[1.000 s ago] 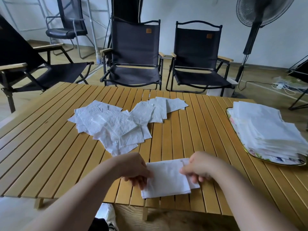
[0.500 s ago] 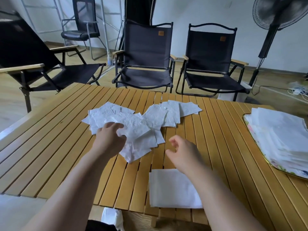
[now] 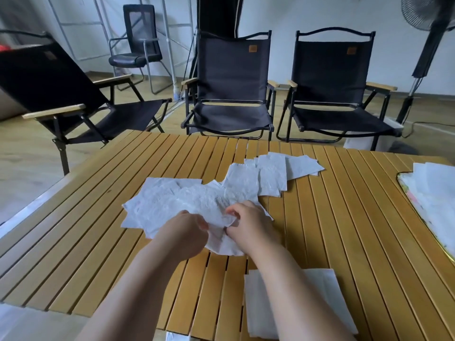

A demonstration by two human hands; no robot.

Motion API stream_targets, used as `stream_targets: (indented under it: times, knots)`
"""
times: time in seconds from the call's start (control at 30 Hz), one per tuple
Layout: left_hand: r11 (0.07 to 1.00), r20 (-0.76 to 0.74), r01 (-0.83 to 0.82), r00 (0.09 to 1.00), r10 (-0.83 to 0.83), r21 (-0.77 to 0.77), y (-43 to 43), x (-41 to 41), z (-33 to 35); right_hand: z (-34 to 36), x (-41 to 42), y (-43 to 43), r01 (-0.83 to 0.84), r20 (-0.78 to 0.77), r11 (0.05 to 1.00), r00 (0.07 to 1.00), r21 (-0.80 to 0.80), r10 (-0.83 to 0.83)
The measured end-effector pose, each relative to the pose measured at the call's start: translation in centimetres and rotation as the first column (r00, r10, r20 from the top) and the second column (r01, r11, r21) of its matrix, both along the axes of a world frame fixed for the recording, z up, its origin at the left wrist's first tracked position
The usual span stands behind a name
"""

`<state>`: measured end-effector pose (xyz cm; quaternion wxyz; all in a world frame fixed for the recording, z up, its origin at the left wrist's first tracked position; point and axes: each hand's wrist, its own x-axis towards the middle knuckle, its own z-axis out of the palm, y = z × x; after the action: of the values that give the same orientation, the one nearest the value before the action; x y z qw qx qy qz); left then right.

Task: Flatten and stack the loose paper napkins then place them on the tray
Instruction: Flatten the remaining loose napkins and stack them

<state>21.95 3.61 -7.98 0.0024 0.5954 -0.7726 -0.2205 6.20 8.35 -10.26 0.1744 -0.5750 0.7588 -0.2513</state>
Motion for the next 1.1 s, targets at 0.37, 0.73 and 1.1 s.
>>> stream_targets:
  times: [0.37,0.73,1.1]
  knots:
    - [0.967,-0.193,-0.097,0.98,0.051,-0.237,0.7,0.0,1.3,1.5,-1.7,1.7,0.0,0.102,0.977,0.995,-0.213,0.022]
    - [0.975,-0.518,0.114,0.832,-0.2,-0.194,2.7,-0.7,3.4,7.4,-7.3,8.7,0.106,0.373,0.979,0.927,-0.173,-0.034]
    - [0.826,-0.277,0.43,0.897,-0.345,0.364,7.0,-5.0,2.3,6.5,-12.2,14.8,0.041,0.105,0.768,0.984,0.639,-0.141]
